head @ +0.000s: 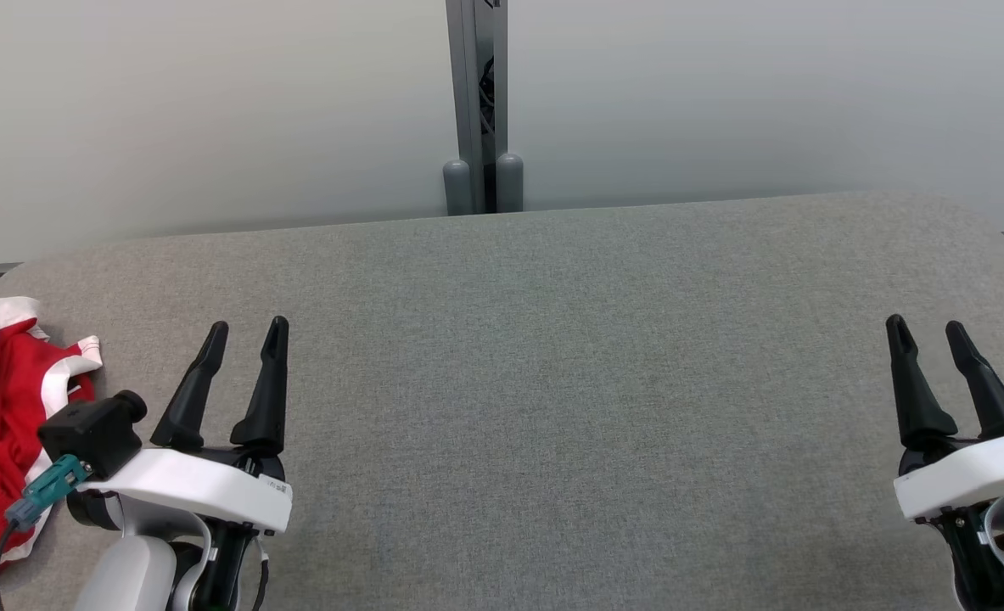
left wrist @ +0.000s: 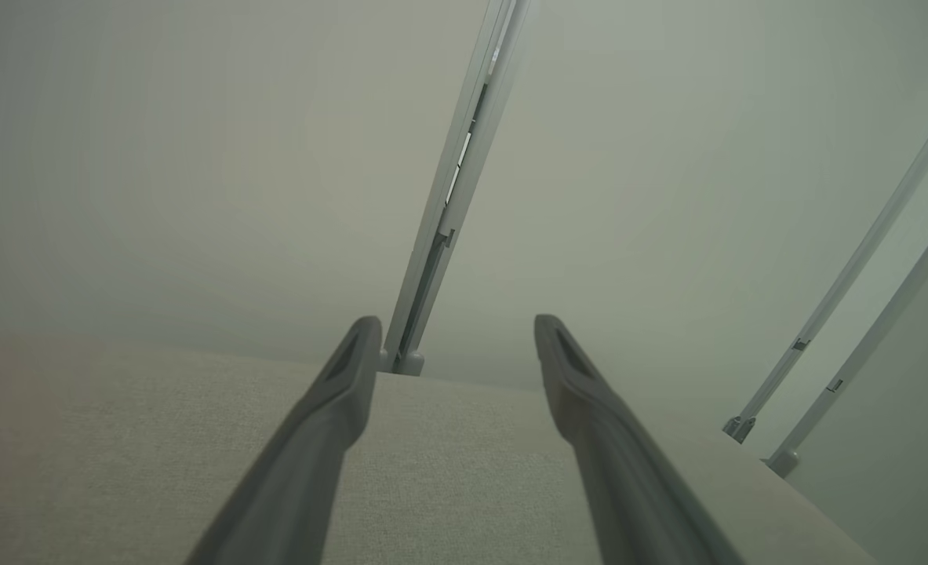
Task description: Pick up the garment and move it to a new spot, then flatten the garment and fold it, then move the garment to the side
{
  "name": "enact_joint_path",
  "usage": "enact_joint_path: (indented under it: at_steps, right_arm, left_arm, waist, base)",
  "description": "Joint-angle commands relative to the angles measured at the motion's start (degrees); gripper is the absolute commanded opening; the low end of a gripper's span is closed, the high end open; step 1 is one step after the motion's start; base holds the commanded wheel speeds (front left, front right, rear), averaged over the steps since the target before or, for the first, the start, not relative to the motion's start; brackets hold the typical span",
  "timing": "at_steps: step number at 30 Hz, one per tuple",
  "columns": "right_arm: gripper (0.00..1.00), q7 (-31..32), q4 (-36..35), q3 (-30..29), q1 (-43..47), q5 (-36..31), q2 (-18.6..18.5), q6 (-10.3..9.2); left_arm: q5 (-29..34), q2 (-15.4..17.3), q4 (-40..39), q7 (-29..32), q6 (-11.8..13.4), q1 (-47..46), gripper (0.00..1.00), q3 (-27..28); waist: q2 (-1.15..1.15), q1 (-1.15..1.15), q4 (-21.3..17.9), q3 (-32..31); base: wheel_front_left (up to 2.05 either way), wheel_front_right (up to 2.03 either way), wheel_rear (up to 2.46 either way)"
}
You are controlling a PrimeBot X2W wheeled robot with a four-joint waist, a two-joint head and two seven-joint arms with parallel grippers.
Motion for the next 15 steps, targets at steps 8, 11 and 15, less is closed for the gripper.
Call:
enact_joint_path:
  at_steps: [8,11,15]
  right_arm:
    - [1.00,-2.5,1.2,1.2,0.4,-5.2,-0.1,0.10]
    - [1.00,-3.3,1.6,1.6,0.7,-6.7,0.1,0.10]
    - [1.00,-4.3,2.1,2.2,1.0,-8.8,0.3,0.11]
  left_arm:
    - [5.2,1.4,0.2,1.4,1.3,0.7,1.00,1.5]
    - [6.4,1.6,0.5,1.7,1.7,0.9,1.00,2.0]
    - [8.2,1.7,0.4,1.9,2.3,1.5,1.00,2.5]
  waist:
    - [0.00,0.00,0.2,-0.1]
    - [0.00,0.00,0.2,-0.1]
    - [0.00,0.00,0.2,-0.2]
  base:
    - [0.00,0.00,0.00]
    - [0.00,0.00,0.00]
    - [0.00,0.00,0.00]
